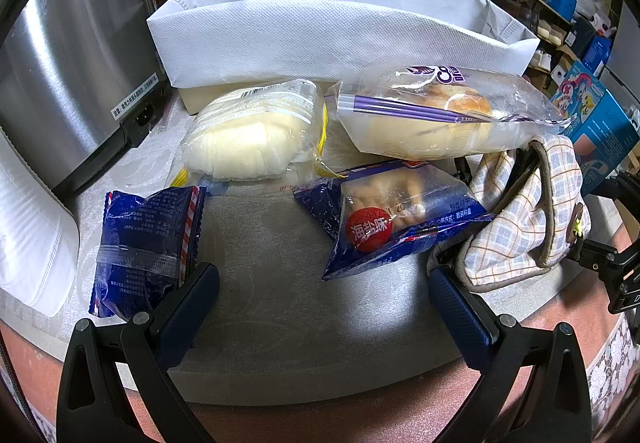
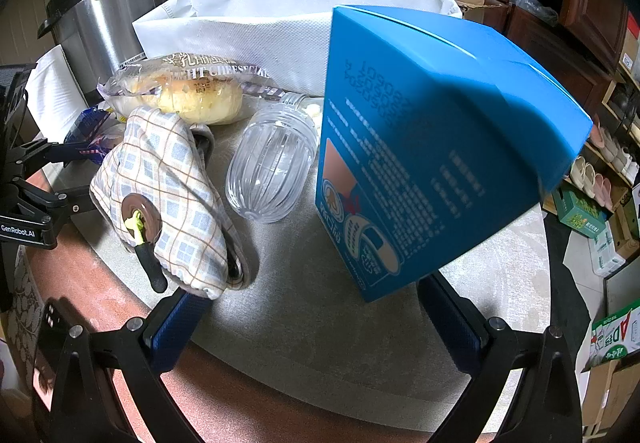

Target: Organize objects

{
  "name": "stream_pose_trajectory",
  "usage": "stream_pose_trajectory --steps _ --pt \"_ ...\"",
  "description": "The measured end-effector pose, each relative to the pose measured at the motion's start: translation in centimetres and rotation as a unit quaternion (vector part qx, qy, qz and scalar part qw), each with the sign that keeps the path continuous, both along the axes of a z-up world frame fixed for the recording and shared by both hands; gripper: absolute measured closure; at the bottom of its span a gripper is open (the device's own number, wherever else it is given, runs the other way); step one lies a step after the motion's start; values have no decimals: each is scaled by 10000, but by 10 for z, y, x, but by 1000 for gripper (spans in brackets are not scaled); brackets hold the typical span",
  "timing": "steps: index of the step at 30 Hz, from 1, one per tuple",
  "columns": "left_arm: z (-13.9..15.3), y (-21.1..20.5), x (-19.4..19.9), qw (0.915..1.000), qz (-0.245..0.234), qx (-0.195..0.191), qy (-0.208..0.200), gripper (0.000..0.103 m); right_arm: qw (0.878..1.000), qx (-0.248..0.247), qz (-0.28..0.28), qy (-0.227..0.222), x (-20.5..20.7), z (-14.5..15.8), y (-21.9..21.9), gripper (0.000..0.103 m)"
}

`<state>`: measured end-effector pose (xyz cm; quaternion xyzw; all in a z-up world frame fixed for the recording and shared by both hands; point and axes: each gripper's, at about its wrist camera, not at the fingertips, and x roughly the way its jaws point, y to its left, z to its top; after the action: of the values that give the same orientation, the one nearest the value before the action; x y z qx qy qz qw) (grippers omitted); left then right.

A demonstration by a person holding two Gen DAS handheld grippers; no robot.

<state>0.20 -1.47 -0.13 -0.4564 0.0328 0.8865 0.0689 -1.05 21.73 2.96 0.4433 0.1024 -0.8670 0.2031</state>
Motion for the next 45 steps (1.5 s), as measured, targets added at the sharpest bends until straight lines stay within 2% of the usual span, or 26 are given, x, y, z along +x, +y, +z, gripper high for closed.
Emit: stream_pose_trajectory --steps 45 --pt "-1 7 -2 10000 1 -2 -2 0 10000 0 0 7 8 -4 -8 0"
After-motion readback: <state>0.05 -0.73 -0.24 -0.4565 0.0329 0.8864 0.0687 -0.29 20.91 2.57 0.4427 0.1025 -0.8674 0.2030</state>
